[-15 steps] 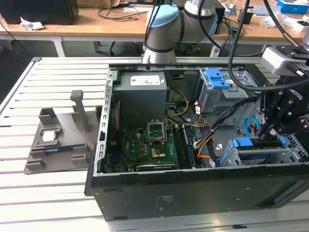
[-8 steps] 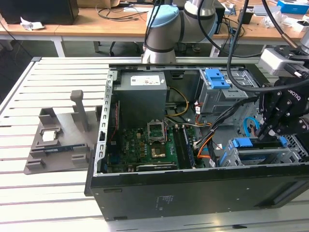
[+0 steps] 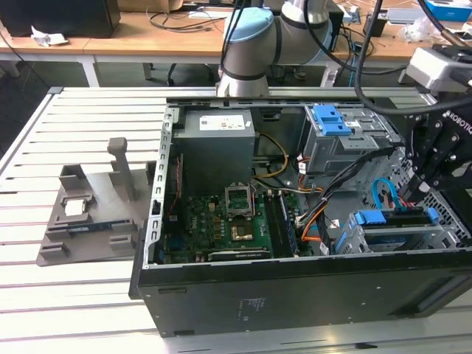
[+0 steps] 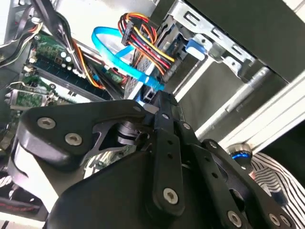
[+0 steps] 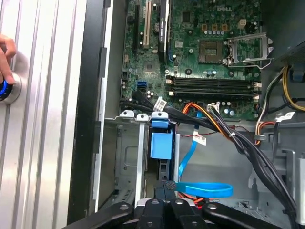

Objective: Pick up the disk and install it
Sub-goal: 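Insert the second disk wire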

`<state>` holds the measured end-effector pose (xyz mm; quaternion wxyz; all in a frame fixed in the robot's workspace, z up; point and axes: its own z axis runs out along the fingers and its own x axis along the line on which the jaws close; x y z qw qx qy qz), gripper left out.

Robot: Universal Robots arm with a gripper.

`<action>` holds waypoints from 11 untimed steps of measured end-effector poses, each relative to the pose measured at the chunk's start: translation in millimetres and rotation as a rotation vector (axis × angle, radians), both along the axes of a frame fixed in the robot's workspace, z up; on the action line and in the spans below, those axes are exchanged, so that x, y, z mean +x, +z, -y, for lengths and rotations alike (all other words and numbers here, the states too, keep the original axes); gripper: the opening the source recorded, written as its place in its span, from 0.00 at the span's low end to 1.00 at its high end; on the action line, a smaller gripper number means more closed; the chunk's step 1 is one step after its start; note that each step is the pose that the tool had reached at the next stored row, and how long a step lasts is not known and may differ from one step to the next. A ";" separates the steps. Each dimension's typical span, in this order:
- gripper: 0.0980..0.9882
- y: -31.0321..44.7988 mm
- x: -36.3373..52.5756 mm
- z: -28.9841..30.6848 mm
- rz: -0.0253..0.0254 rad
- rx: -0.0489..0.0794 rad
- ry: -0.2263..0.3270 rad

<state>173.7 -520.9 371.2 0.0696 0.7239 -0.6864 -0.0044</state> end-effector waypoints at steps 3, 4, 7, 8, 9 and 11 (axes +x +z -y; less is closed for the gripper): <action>0.01 14.0 0.0 0.0 0.0003 0.000 0.000; 0.01 16.0 0.0 0.0 0.0004 0.000 0.000; 0.01 16.5 0.0 0.0 0.0003 0.000 0.000; 0.01 16.6 0.0 0.0 0.0004 0.000 0.000; 0.01 16.6 0.0 0.0 0.0004 0.000 0.000; 0.01 16.7 0.0 0.0 0.0003 0.000 0.000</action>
